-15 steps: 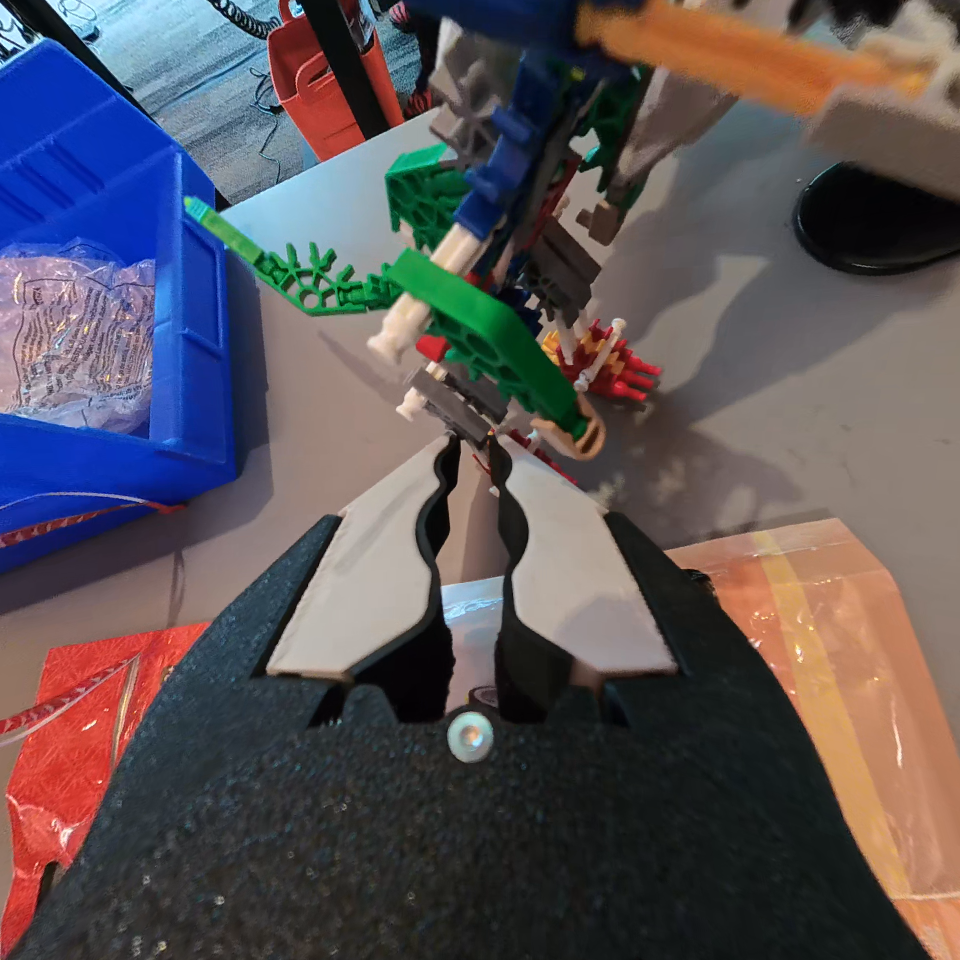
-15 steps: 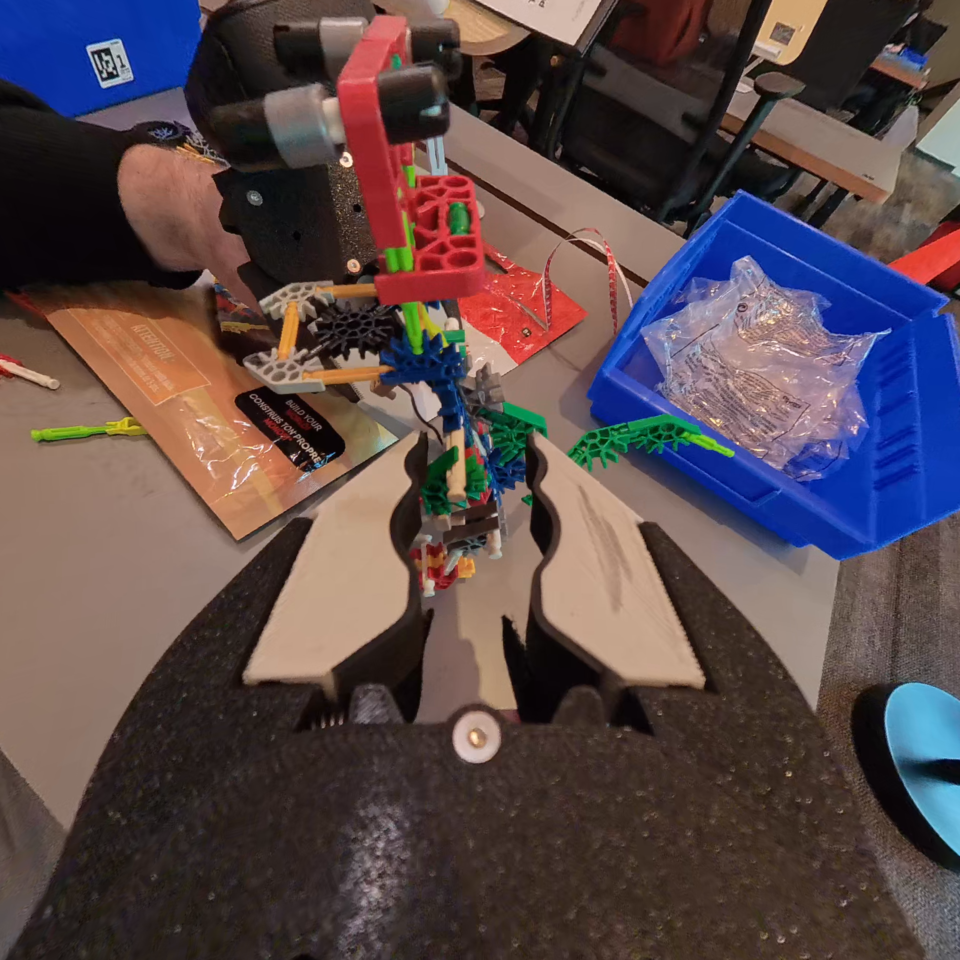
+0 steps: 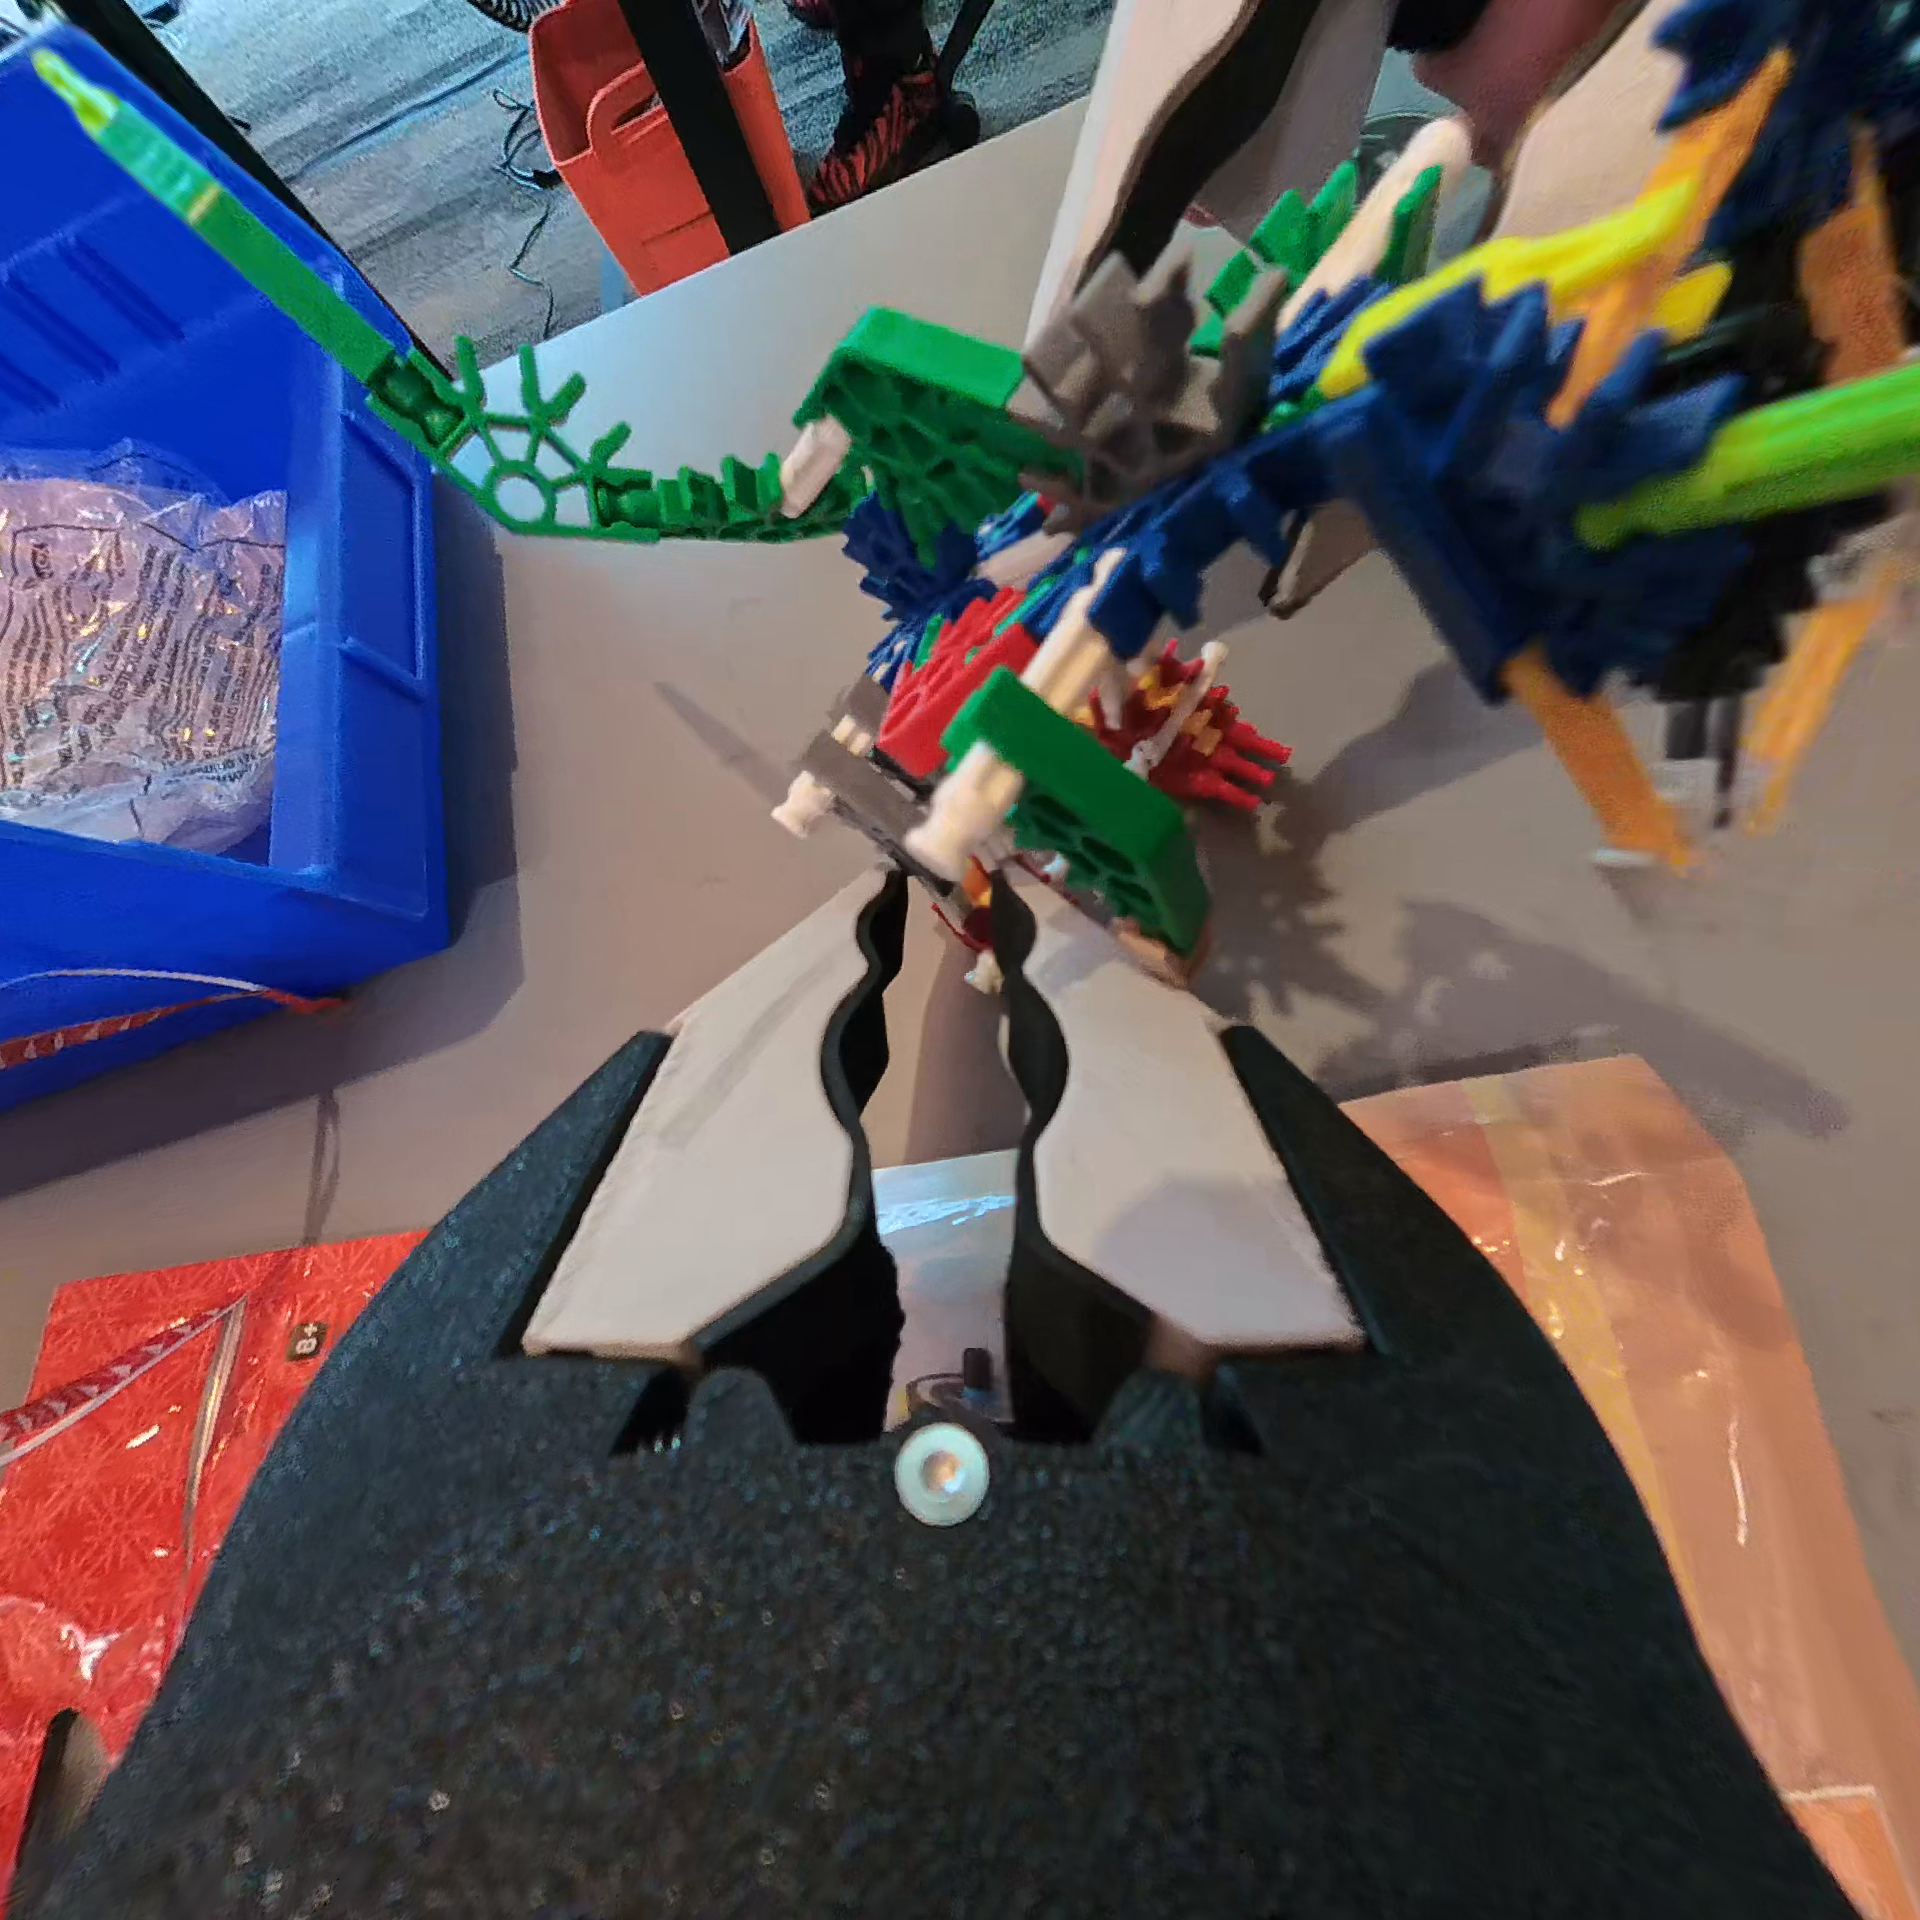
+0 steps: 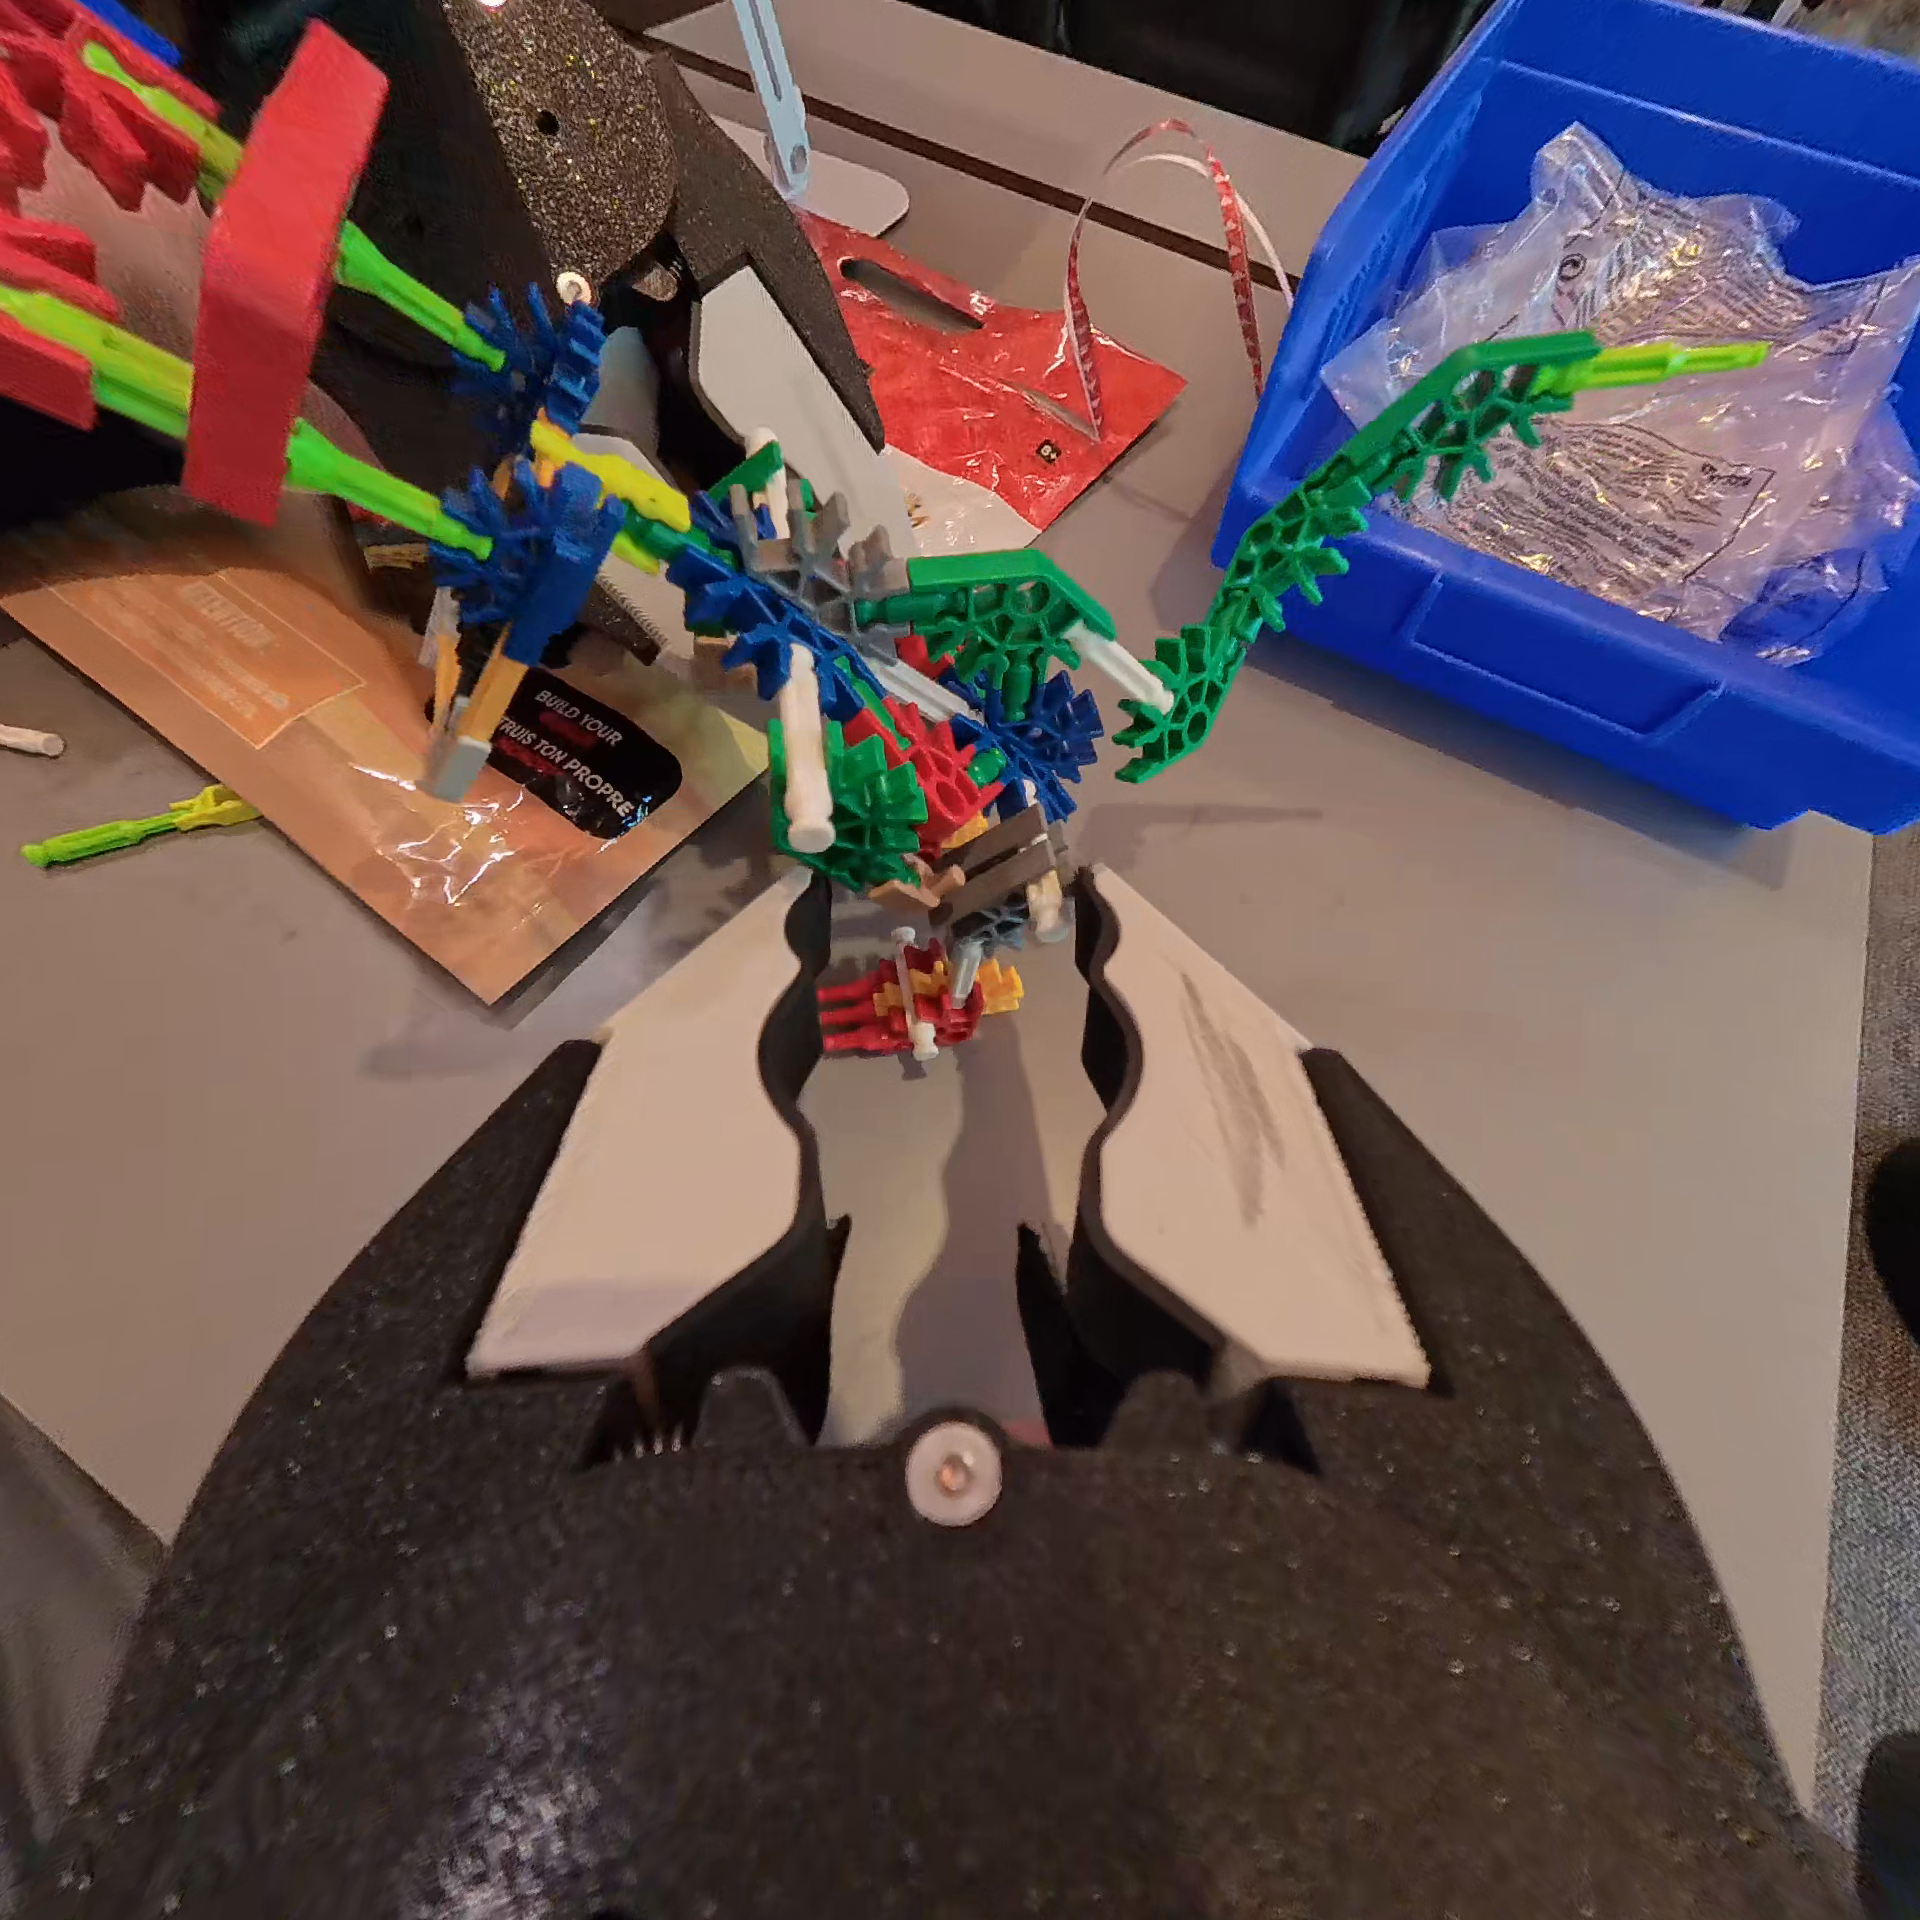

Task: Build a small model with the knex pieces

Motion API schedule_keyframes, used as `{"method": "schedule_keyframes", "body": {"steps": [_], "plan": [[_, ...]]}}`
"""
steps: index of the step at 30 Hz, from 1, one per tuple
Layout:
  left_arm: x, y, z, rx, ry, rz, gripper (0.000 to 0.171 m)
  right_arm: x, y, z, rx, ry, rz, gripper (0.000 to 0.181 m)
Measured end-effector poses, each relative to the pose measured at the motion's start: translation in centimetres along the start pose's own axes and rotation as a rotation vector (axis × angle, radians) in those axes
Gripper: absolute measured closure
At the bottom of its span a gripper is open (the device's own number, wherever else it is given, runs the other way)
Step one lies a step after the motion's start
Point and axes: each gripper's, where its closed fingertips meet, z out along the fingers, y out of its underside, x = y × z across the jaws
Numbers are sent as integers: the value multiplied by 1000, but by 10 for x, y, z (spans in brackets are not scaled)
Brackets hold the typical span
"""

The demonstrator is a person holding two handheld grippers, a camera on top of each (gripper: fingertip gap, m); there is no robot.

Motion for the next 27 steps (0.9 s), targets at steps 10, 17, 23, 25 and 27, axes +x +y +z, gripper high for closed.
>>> {"method": "schedule_keyframes", "body": {"steps": [10, 17, 23, 25, 27], "plan": [[-12, -14, -26, 46, -172, 53, 99, 0, 0, -2, -11, -22, -34, 148], [-1, -51, -39, 184, -134, 154, 126, -2, -2, 1, -2, 0, -97, 150], [-4, -57, -40, 179, -28, 41, 134, -6, -3, 1, 10, 3, -137, 162], [-6, -59, -42, 183, -5, -1, 135, -6, -4, 0, 17, 13, -141, 160], [-6, -58, -42, 177, -3, -4, 135, -4, 0, 1, -12, 29, -127, 149]]}}
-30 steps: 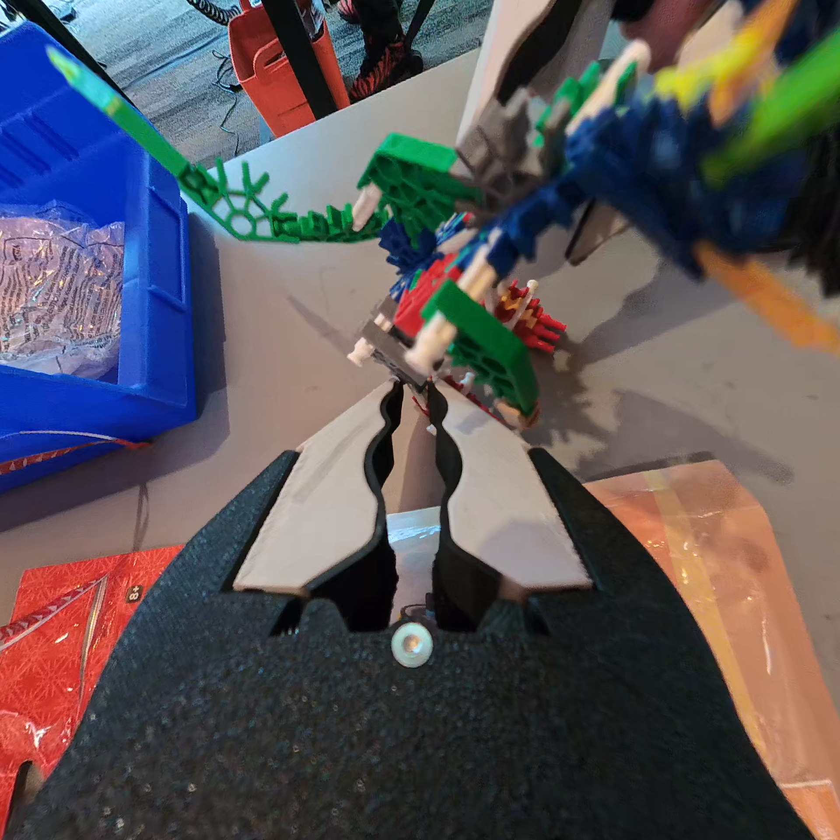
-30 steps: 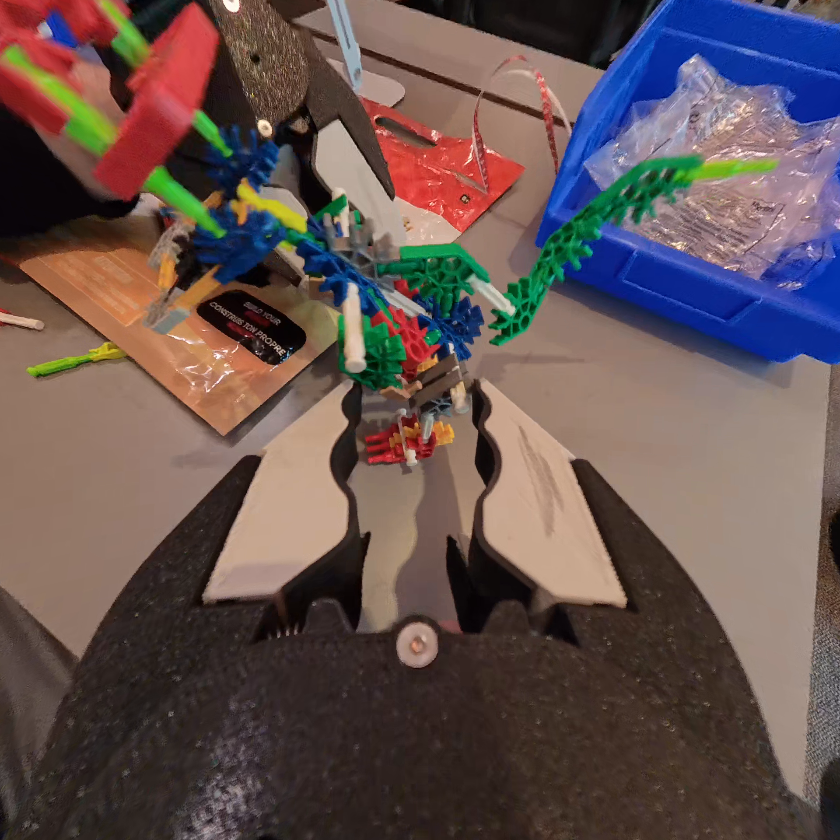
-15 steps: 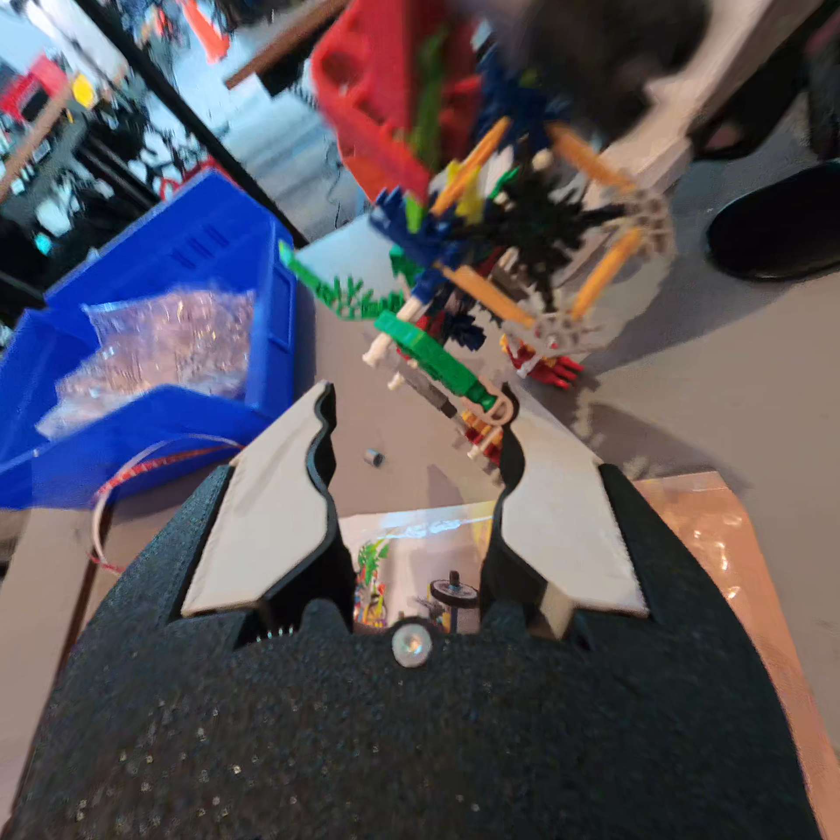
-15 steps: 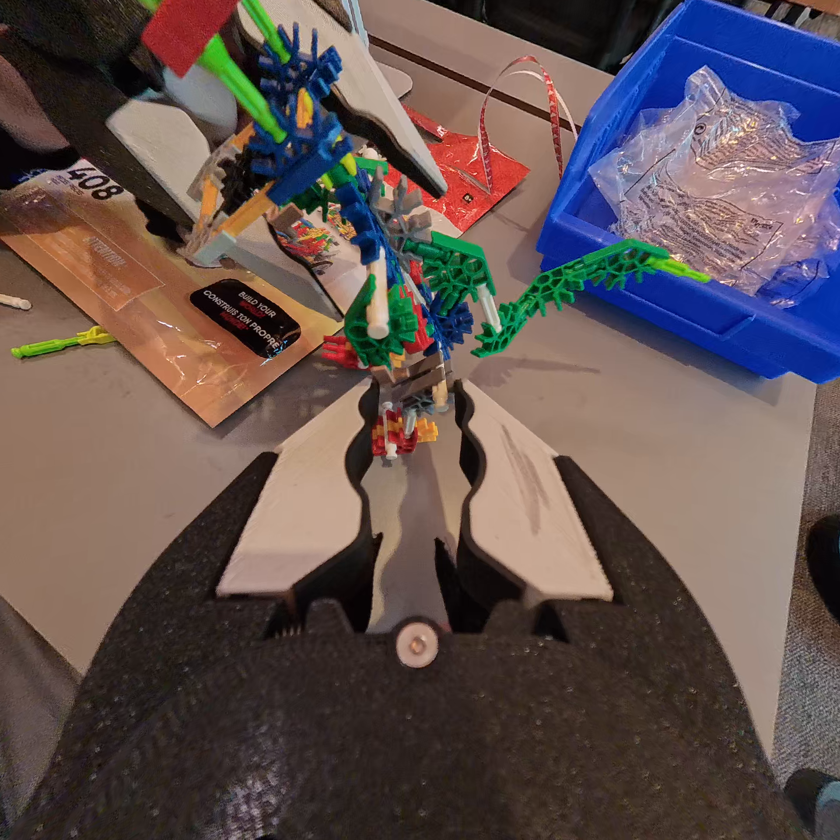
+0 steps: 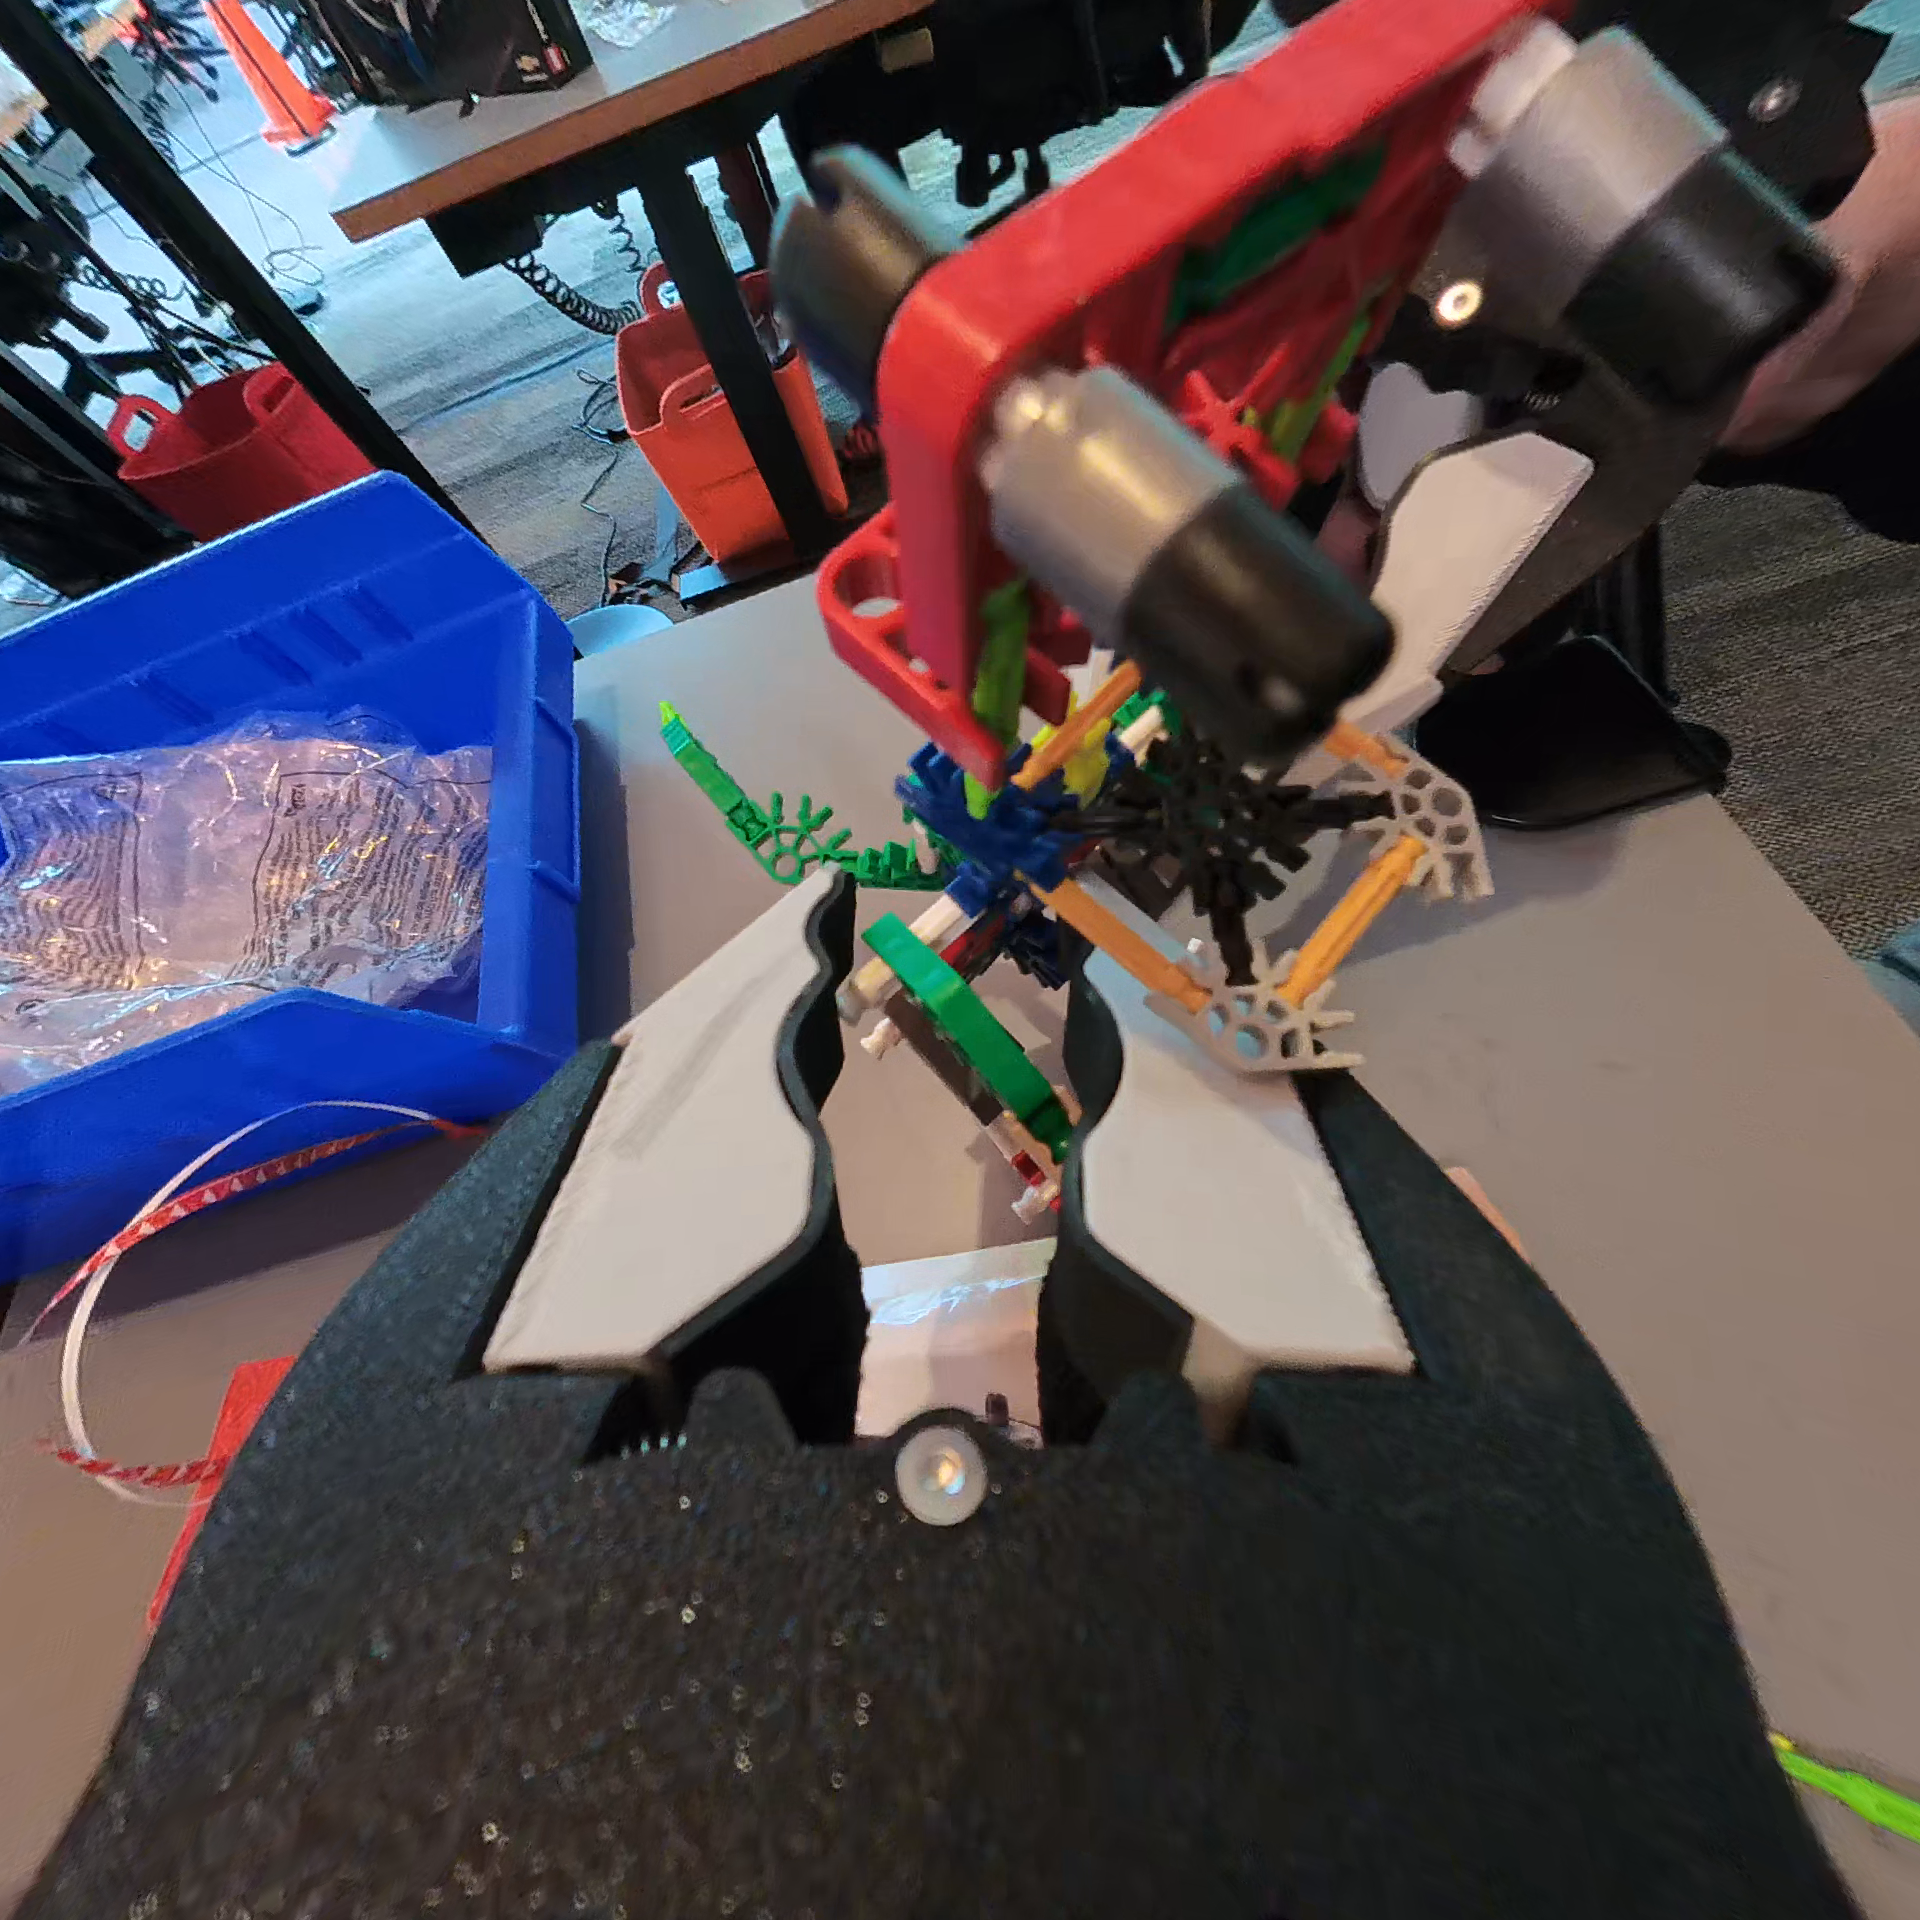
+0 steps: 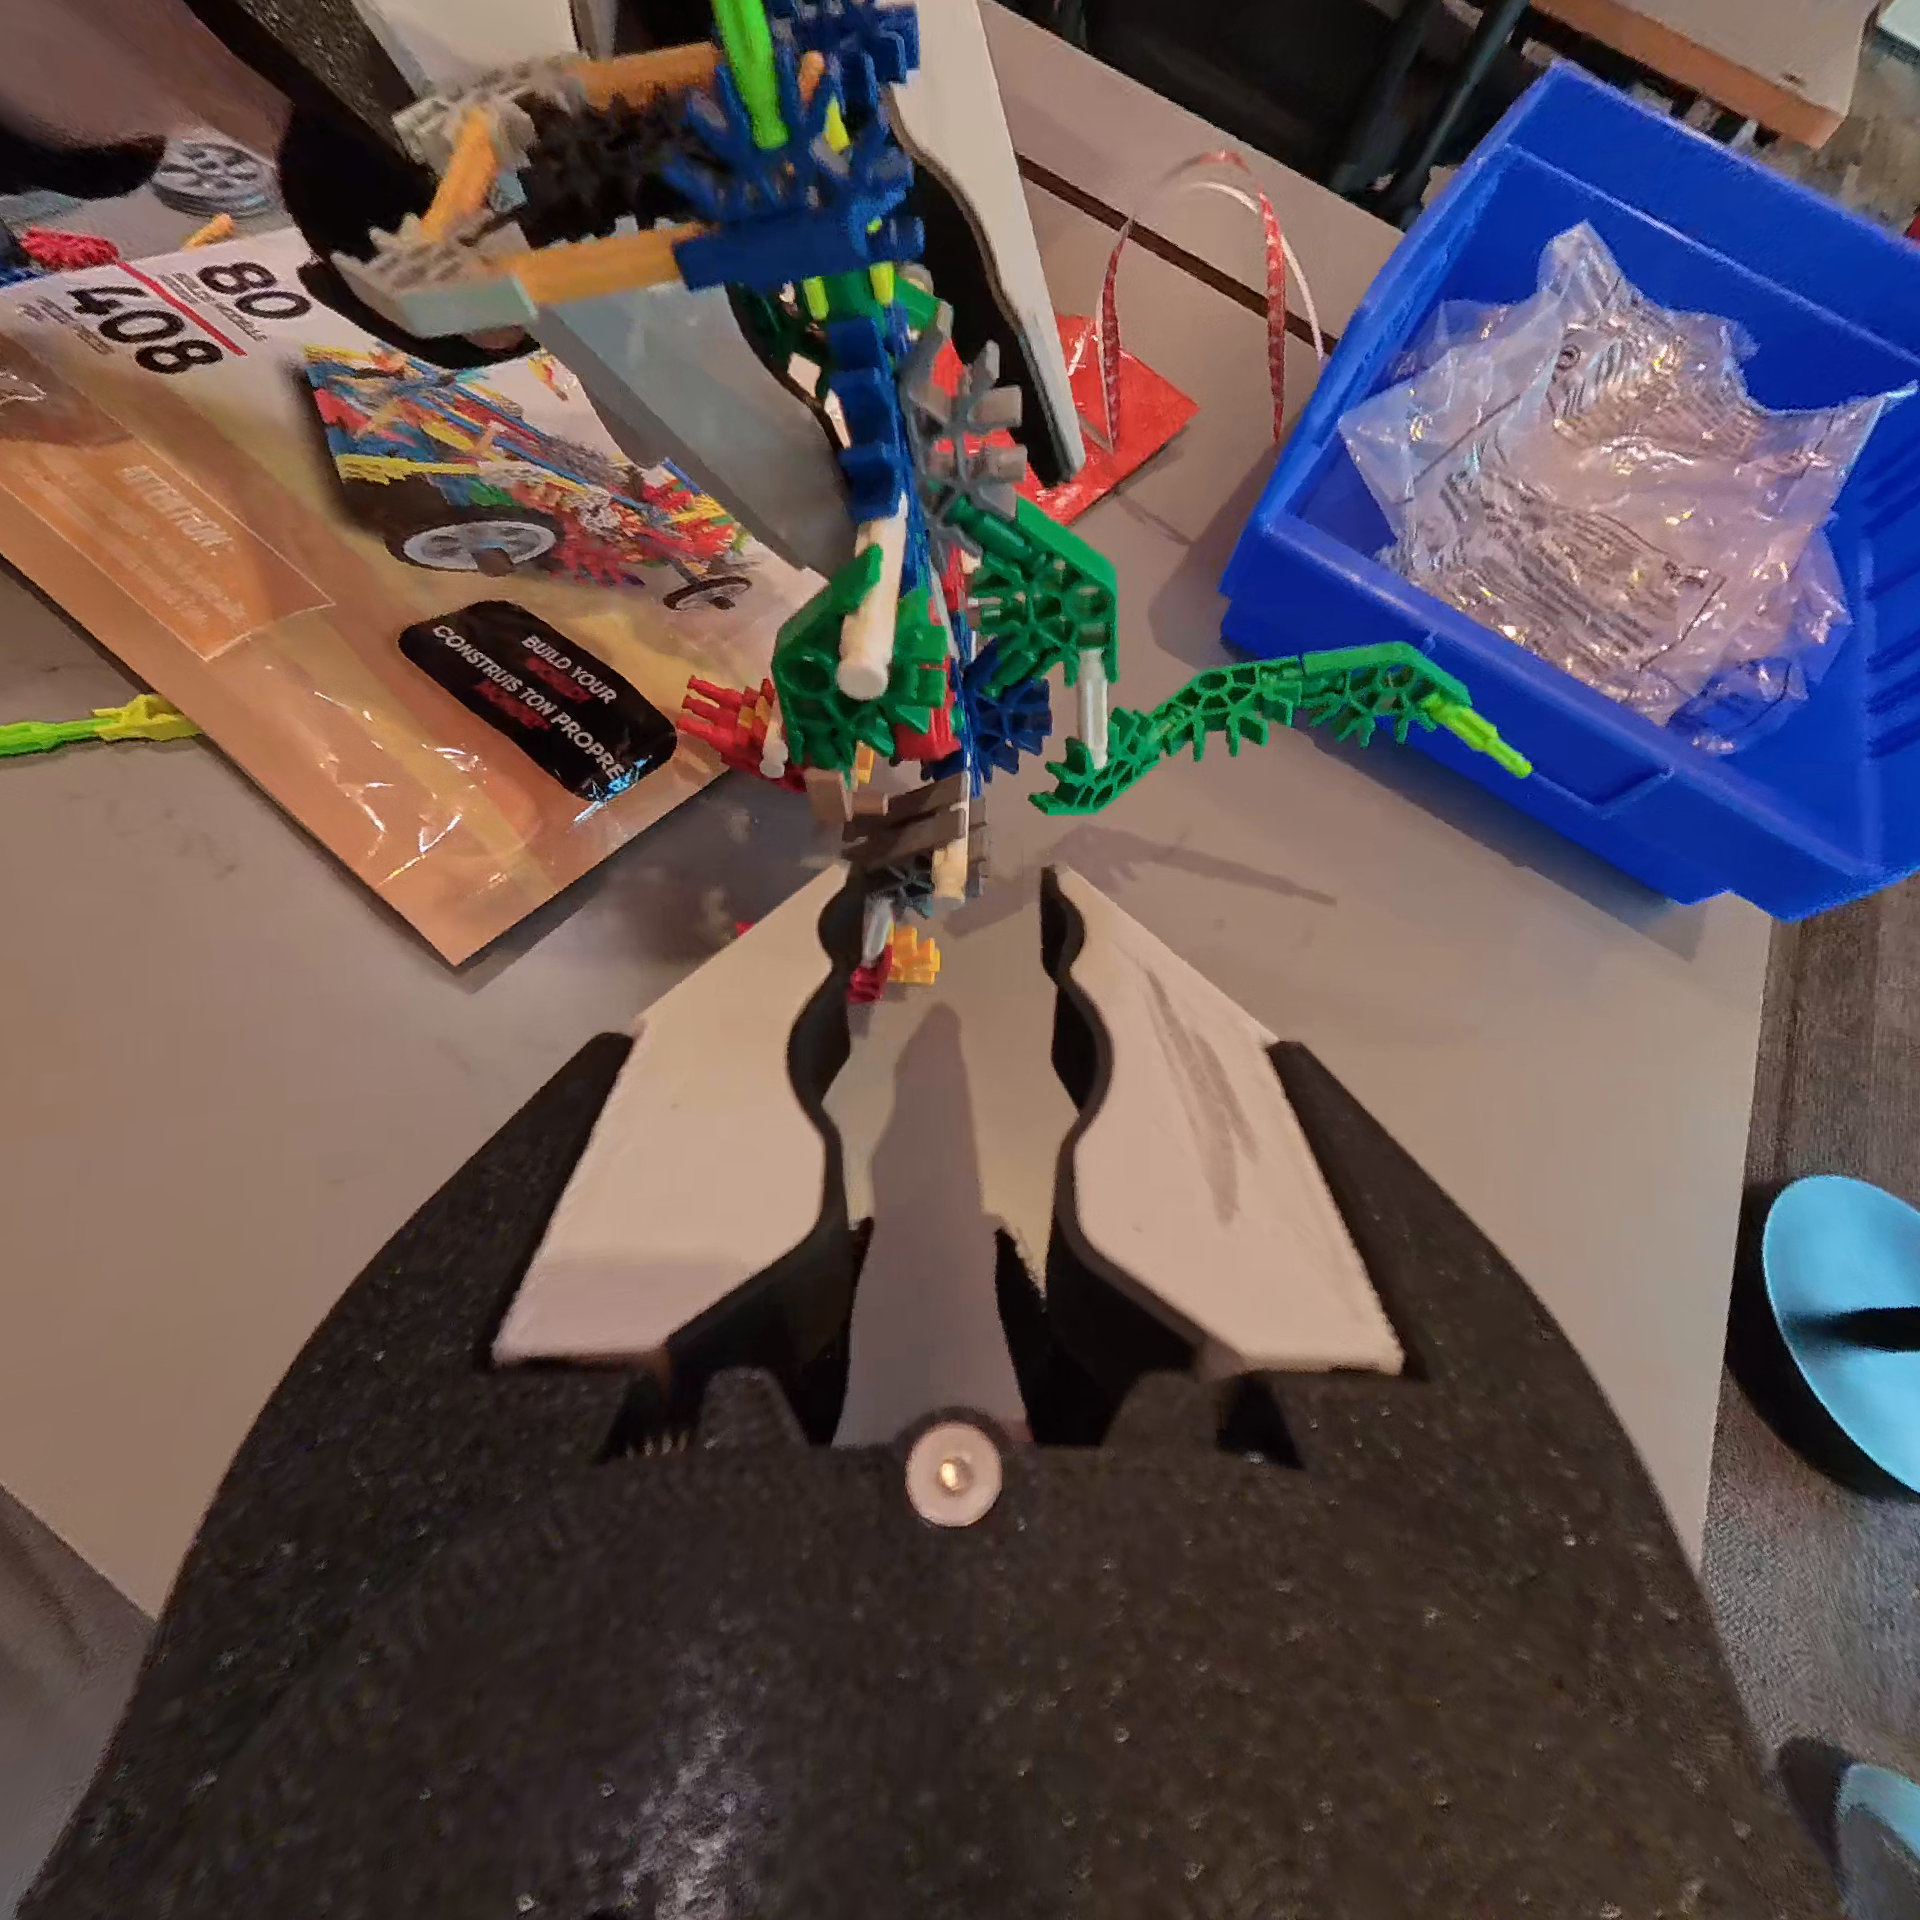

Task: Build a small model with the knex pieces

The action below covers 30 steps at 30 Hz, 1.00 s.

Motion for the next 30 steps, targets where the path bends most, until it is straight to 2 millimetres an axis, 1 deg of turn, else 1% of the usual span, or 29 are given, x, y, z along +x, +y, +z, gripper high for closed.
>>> {"method": "schedule_keyframes", "body": {"steps": [1, 4, 7, 8, 10, 12, 16, 21, 24, 27, 28, 30], "plan": [[-1, 1, 0, 1, -9, -9, 135, -1, 1, -1, 2, -6, 13, 143], [-1, 2, -2, 18, -4, -42, 135, -16, 5, 3, -6, -90, 76, 129], [2, 2, -2, 38, 8, -67, 135, -18, 13, 19, -55, -83, 79, 131], [2, 2, -2, 44, 4, -74, 135, -18, 15, 25, -66, -83, 87, 135], [3, 1, -2, 47, 9, -89, 135, -12, 16, 31, -75, -48, 68, 151], [1, 1, -1, 30, 8, -120, 136, -9, 16, 32, -87, -38, 35, 151], [0, -1, 6, -36, 55, -193, 138, 5, 23, 28, -154, 40, -69, 153], [-1, -1, 11, -149, 187, -326, 143, 10, 26, 27, -168, 51, -75, 152], [-4, -2, 12, -192, 216, -330, 143, 9, 26, 27, -156, 41, -74, 152], [-8, 0, 13, -183, 161, -276, 137, 9, 26, 27, -143, 27, -59, 153], [-6, 1, 12, -174, 161, -256, 133, 7, 26, 27, -140, 15, -53, 153], [-5, 2, 7, -122, 143, -235, 131, 6, 26, 27, -137, -4, -43, 153]]}}
